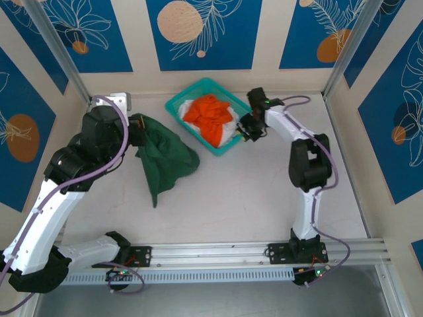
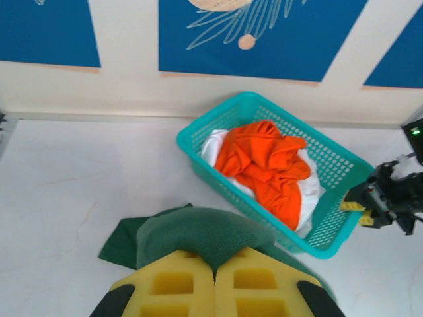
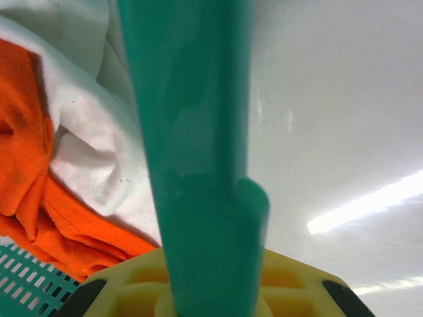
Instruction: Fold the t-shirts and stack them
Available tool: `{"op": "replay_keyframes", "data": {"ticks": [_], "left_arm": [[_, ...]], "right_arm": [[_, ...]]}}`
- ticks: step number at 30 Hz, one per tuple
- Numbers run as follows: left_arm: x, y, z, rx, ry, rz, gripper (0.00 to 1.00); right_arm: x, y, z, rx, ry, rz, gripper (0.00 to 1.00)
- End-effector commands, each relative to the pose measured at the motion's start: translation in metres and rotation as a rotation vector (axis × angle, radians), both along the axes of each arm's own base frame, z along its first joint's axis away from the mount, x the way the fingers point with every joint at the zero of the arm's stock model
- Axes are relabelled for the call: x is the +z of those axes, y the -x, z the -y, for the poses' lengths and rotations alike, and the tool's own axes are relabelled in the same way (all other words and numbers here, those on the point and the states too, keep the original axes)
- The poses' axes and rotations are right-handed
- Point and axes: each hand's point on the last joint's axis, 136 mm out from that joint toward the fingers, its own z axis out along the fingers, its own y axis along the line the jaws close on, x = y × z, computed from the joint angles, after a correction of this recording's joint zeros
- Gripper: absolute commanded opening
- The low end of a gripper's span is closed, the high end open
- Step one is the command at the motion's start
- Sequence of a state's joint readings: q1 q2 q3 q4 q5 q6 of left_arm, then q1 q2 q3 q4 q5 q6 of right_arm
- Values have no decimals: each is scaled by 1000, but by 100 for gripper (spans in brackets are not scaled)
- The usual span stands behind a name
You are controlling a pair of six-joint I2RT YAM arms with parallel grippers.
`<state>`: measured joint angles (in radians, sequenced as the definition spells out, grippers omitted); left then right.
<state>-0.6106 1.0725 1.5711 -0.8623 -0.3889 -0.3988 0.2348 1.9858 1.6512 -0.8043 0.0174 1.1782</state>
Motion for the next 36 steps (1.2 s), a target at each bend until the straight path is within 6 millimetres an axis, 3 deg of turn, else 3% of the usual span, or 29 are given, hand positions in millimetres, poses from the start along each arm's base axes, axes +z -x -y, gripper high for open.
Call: {"op": "replay_keyframes", "data": {"ticks": [1, 10, 14, 18, 24, 29, 36], "left_arm": [[11, 8, 11, -73, 84, 23, 0], [-9, 0, 41, -176, 123, -53, 0], [-21, -2, 60, -244, 145, -116, 0], [-41, -5, 82, -305, 165, -214, 0], [-68, -11, 116, -407, 189, -367, 0], [-86, -19, 130, -419, 199, -451, 0], [-96, -29, 139, -419, 198, -484, 0]], "right_arm": [[15, 25, 76, -182, 89, 11, 0], [21, 101, 202, -498, 137, 34, 0], [31, 113, 248, -592, 181, 111, 0], [28, 110, 279, -632, 200, 100, 0], [16, 77, 306, -677, 193, 142, 0], [11, 54, 328, -758, 177, 168, 0], [22, 15, 356, -828, 205, 224, 2]]}}
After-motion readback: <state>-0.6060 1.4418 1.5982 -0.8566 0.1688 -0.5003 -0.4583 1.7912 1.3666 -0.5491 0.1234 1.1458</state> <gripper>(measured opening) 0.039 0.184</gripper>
